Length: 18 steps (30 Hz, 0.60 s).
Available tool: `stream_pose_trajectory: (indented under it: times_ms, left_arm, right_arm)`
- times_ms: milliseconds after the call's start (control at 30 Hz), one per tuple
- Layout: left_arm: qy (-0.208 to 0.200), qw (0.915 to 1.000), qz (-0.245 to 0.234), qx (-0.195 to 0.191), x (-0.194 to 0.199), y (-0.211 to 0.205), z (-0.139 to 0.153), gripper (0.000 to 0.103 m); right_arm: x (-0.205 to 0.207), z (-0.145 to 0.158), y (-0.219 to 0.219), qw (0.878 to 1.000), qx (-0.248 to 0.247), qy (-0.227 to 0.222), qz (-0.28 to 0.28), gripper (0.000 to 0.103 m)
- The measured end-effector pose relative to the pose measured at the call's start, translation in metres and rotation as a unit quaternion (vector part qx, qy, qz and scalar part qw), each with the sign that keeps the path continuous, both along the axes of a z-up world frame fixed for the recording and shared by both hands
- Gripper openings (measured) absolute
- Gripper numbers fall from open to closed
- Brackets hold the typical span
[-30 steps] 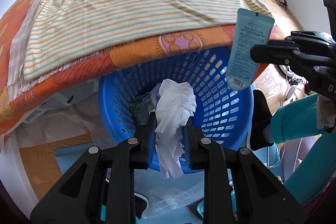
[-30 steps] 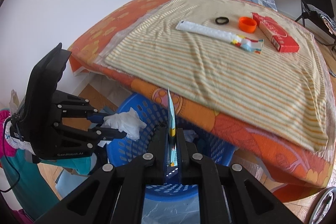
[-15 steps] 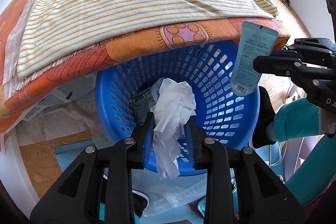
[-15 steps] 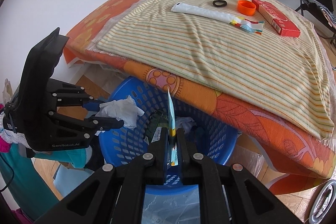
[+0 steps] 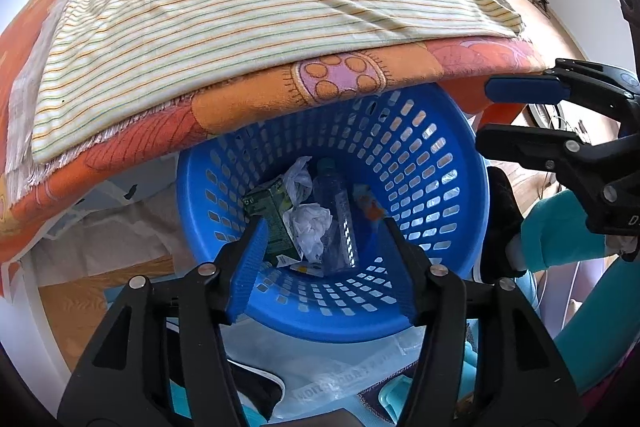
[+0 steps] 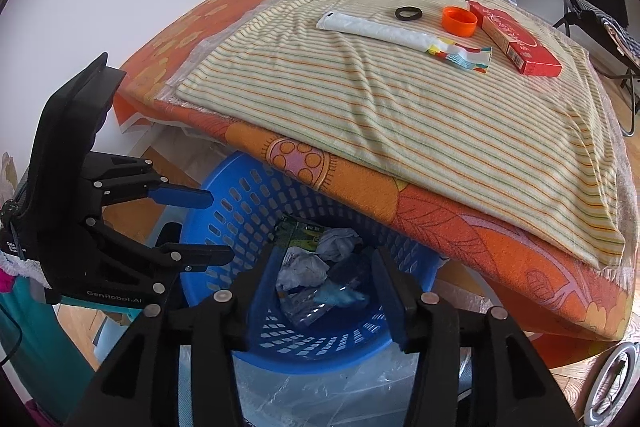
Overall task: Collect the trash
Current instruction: 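Raise both open grippers back over the bed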
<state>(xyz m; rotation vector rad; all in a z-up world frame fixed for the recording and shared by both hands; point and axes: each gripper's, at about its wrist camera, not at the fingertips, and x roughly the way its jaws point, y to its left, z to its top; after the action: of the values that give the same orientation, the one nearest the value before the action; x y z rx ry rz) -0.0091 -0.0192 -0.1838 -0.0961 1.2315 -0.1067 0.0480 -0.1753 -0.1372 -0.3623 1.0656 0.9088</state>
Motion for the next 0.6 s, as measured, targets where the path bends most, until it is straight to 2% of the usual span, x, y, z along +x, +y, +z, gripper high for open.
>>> stream_pose_trajectory:
  times_ms: [167,367,600]
  left_arm:
    - [-0.002,1.0,0.006,-0.002,0.0,0.003,0.001,0.059]
    - [-0.002,1.0,0.005,-0.003,0.002,0.002,0.002,0.059]
    - [-0.004,1.0,0.004,-0.008,0.007,0.003,0.005,0.059]
  right_arm:
    - [0.0,0.003,0.0,1.0,0.002,-0.009,-0.003,0.068]
    - [0.002,0.01,-0.001,1.0,0.007,-0.029,-0.009,0.081]
    - [0.009,0.016,-0.004,0.999,0.012,-0.032,-0.021,0.086]
